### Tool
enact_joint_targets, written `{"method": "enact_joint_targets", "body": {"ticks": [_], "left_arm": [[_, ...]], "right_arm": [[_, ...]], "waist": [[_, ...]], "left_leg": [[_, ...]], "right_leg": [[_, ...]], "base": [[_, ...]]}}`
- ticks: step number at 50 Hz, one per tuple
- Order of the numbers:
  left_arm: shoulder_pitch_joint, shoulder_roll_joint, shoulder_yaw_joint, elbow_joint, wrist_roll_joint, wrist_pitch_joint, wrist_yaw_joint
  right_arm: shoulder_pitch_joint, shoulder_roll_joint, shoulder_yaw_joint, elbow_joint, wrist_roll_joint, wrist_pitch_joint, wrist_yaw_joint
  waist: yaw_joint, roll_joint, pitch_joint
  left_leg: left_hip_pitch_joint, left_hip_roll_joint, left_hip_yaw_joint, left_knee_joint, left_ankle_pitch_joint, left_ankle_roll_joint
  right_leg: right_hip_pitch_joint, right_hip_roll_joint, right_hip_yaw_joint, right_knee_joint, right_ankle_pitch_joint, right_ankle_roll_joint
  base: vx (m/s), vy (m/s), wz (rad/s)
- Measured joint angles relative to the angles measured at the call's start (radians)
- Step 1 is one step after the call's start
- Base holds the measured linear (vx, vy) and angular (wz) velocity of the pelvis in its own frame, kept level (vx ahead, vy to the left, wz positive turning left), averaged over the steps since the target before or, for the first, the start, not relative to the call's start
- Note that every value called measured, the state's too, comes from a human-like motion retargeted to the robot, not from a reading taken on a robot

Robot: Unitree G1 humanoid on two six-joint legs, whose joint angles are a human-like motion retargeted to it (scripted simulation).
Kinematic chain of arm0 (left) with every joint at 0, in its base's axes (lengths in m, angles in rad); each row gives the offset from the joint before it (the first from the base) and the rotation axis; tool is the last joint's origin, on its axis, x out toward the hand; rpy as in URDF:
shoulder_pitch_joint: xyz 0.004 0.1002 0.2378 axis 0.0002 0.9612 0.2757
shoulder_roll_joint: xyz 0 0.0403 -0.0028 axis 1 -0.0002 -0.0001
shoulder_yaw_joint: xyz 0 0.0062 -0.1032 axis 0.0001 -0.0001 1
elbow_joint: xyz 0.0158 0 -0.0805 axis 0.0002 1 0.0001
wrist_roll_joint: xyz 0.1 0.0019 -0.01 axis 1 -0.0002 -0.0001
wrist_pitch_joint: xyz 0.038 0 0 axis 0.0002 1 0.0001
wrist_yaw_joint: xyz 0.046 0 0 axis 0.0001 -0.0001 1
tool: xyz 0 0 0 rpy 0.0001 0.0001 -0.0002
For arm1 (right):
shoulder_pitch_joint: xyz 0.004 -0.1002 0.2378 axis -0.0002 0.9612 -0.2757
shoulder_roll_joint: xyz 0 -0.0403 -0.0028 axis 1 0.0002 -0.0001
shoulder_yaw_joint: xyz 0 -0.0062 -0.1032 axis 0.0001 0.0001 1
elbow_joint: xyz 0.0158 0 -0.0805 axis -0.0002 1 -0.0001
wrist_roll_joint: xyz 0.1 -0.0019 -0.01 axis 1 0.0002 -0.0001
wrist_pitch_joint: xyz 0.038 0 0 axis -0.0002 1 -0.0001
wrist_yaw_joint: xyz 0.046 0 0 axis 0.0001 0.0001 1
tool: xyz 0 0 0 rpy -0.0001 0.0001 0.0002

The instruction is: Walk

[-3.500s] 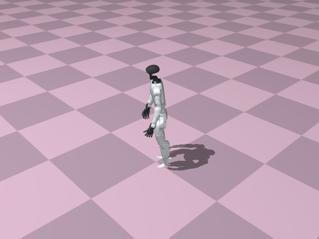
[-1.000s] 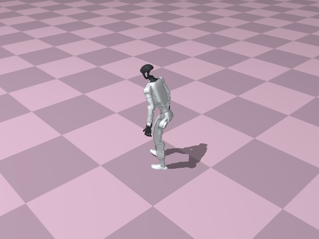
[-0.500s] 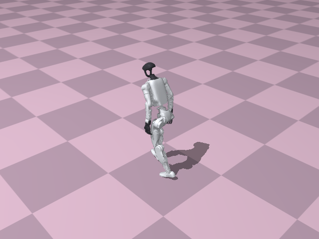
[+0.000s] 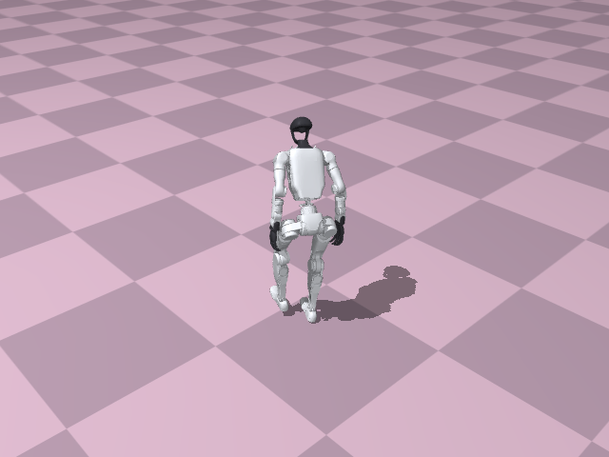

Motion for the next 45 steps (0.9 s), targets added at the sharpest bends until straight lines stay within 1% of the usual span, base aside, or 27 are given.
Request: {"method": "enact_joint_targets", "body": {"ticks": [2,7,12,15,17,20,22,23,25,26,28,30,32,33,35,37,39,42,45], "left_arm": [[-0.007,-0.004,0.003,0.0,-0.001,0.0,-0.002],[-0.003,-0.008,-0.004,-0.006,0.005,0.0,-0.009],[-0.017,-0.004,-0.01,-0.009,-0.001,0.0,-0.014],[-0.02,0.0,-0.012,-0.015,-0.013,-0.003,-0.008],[-0.026,0.005,-0.013,-0.019,-0.023,-0.004,-0.004],[-0.035,0.012,-0.01,-0.024,-0.032,-0.003,-0.001],[-0.042,0.016,-0.006,-0.028,-0.03,0.001,-0.002],[-0.046,0.018,-0.004,-0.03,-0.026,0.003,-0.003],[-0.057,0.023,0.001,-0.034,-0.017,0.009,-0.005],[-0.063,0.025,0.003,-0.036,-0.013,0.011,-0.004],[-0.076,0.025,0.004,-0.04,-0.008,0.018,0.002],[-0.088,0.024,0.004,-0.042,-0.008,0.023,0.015],[-0.1,0.021,0.003,-0.044,-0.015,0.029,0.03],[-0.105,0.02,0.003,-0.046,-0.018,0.032,0.037],[-0.125,0.017,0.005,-0.046,-0.025,0.037,0.046],[-0.13,0.015,0.0,-0.049,-0.024,0.031,0.05],[-0.128,0.013,-0.008,-0.051,-0.012,0.023,0.048],[-0.109,0.011,-0.022,-0.051,0.017,0.01,0.041],[-0.091,0.007,-0.033,-0.043,0.05,0.005,0.031]], "right_arm": [[-0.003,-0.002,-0.004,0.007,-0.011,-0.005,-0.006],[0.014,-0.006,-0.008,0.01,-0.036,-0.014,-0.022],[0.01,-0.003,-0.008,0.015,-0.044,-0.014,-0.037],[0.009,0.009,-0.005,0.021,-0.04,-0.01,-0.046],[0.008,0.016,-0.007,0.024,-0.032,-0.006,-0.047],[0.005,0.025,-0.012,0.023,-0.014,0.0,-0.037],[0.002,0.028,-0.015,0.017,0.003,0.002,-0.023],[0.001,0.029,-0.017,0.012,0.011,0.002,-0.016],[-0.005,0.031,-0.022,-0.003,0.027,0.002,-0.001],[-0.009,0.03,-0.023,-0.011,0.033,0.001,0.002],[-0.016,0.027,-0.022,-0.026,0.042,-0.002,0.006],[-0.023,0.024,-0.015,-0.038,0.046,-0.004,0.003],[-0.029,0.02,-0.004,-0.044,0.046,-0.005,-0.004],[-0.032,0.019,0.003,-0.045,0.044,-0.005,-0.007],[-0.047,0.013,0.017,-0.04,0.042,-0.003,-0.008],[-0.045,0.013,0.03,-0.034,0.031,-0.001,-0.004],[-0.036,0.014,0.04,-0.027,0.015,0.001,0.003],[-0.006,0.023,0.049,-0.026,-0.017,0.002,0.012],[0.023,0.033,0.049,-0.036,-0.047,0.002,0.016]], "waist": [[0.002,0.01,0.019],[0.01,0.043,0.027],[0.006,0.052,0.045],[0.01,0.04,0.046],[0.008,0.029,0.048],[-0.008,0.006,0.056],[-0.028,-0.013,0.063],[-0.042,-0.022,0.068],[-0.07,-0.031,0.079],[-0.082,-0.031,0.085],[-0.106,-0.029,0.098],[-0.125,-0.021,0.111],[-0.14,-0.008,0.124],[-0.147,-0.001,0.129],[-0.158,0.015,0.149],[-0.168,0.024,0.16],[-0.173,0.032,0.167],[-0.177,0.035,0.163],[-0.178,0.034,0.156]], "left_leg": [[0.002,-0.015,0.001,-0.092,0.044,-0.015],[-0.017,-0.02,0.013,-0.216,0.105,-0.036],[-0.009,-0.024,0.018,-0.233,0.126,-0.026],[-0.012,-0.024,0.023,-0.198,0.13,-0.011],[-0.009,-0.037,0.02,-0.175,0.135,0.002],[0.006,-0.077,0.018,-0.147,0.128,0.035],[0.016,-0.11,0.022,-0.124,0.094,0.073],[0.022,-0.127,0.024,-0.111,0.08,0.092],[0.029,-0.152,0.017,-0.083,0.046,0.122],[0.033,-0.163,0.015,-0.068,0.024,0.137],[0.045,-0.188,0.011,-0.043,-0.019,0.165],[0.064,-0.203,0.004,-0.026,-0.058,0.181],[0.092,-0.207,-0.007,-0.019,-0.089,0.185],[0.109,-0.207,-0.013,-0.019,-0.103,0.184],[0.157,-0.201,-0.03,-0.038,-0.122,0.176],[0.208,-0.195,-0.044,-0.053,-0.144,0.164],[0.269,-0.186,-0.054,-0.075,-0.164,0.15],[0.353,-0.174,-0.054,-0.097,-0.197,0.126],[0.433,-0.16,-0.043,-0.11,-0.216,0.097]], "right_leg": [[0.038,0.014,0.016,-0.006,-0.015,-0.008],[0.113,0.063,0.055,0.006,-0.066,-0.035],[0.195,0.087,0.083,0.029,-0.094,-0.047],[0.228,0.066,0.005,0.05,-0.067,-0.046],[0.241,0.048,-0.009,0.08,-0.033,-0.025],[0.233,0.011,0.002,0.176,0.036,0.027],[0.193,-0.036,-0.005,0.303,0.127,0.063],[0.163,-0.058,-0.004,0.383,0.191,0.086],[0.086,-0.082,-0.012,0.552,0.288,0.109],[0.039,-0.102,-0.019,0.637,0.299,0.109],[-0.06,-0.152,-0.023,0.792,0.281,0.104],[-0.165,-0.205,-0.037,0.902,0.211,0.059],[-0.267,-0.25,-0.055,0.934,0.128,0.005],[-0.315,-0.269,-0.065,0.923,0.093,-0.019],[-0.389,-0.297,-0.095,0.849,0.054,-0.053],[-0.433,-0.316,-0.129,0.72,0.054,-0.061],[-0.446,-0.322,-0.168,0.553,0.077,-0.05],[-0.437,-0.319,-0.223,0.29,0.121,-0.018],[-0.404,-0.314,-0.277,0.107,0.167,0.0]], "base": [[0.34,0.01,-1.04],[0.39,0.03,-1.05],[0.49,0.06,-1.0],[0.58,0.06,-1.07],[0.63,0.08,-0.82],[0.65,0.1,-0.47],[0.64,0.12,-0.16],[0.61,0.1,0.01],[0.59,0.07,0.08],[0.57,0.08,0.04],[0.56,0.12,0.02],[0.54,0.08,-0.04],[0.54,0.02,-0.11],[0.54,-0.01,-0.16],[0.56,-0.03,-0.22],[0.58,-0.08,-0.21],[0.59,-0.12,-0.23],[0.6,-0.16,-0.22],[0.62,-0.2,-0.22]]}}
